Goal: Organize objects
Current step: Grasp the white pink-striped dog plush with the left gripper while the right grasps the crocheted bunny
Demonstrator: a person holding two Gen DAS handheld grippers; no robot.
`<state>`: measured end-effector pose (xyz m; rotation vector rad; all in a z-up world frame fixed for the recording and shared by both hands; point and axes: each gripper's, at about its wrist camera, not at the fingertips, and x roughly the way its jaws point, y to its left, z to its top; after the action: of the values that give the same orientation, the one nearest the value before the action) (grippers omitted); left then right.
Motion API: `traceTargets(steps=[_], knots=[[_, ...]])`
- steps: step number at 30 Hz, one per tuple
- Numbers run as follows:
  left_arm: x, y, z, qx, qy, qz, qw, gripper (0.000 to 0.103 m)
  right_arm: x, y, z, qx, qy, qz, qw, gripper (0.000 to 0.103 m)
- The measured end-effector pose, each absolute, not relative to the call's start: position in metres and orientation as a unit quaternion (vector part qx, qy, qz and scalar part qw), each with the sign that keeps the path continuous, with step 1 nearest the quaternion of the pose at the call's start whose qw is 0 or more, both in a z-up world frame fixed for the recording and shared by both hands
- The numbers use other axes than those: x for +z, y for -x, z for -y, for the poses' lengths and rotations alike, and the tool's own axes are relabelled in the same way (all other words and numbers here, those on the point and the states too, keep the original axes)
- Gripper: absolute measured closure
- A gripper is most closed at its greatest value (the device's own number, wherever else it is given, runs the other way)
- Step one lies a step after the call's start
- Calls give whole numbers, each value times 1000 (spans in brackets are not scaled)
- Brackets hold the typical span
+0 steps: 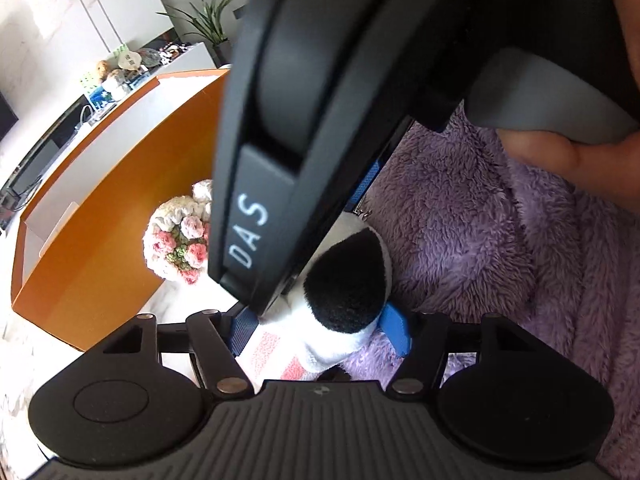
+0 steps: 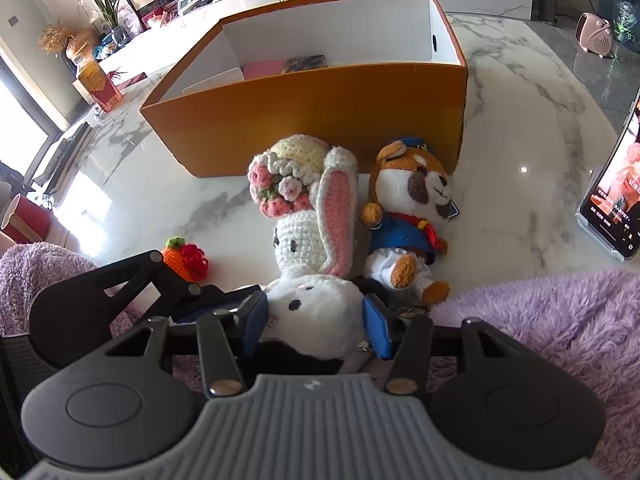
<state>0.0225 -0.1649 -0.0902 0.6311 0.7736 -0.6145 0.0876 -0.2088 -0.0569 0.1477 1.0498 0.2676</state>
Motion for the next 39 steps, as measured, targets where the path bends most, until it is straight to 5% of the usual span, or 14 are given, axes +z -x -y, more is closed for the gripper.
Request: traceTargets(steps=[8, 26, 39], knots=[[-81, -12, 153, -278, -267, -368, 846, 36, -53, -85, 210, 141, -72, -492, 856, 47], [-20, -30, 46, -244, 22, -426, 871, 38, -30, -105, 214, 154, -109, -448, 874, 48], [-7, -61, -10, -159, 95, -407, 894, 38, -45, -122, 181, 185, -86, -468, 860, 50]])
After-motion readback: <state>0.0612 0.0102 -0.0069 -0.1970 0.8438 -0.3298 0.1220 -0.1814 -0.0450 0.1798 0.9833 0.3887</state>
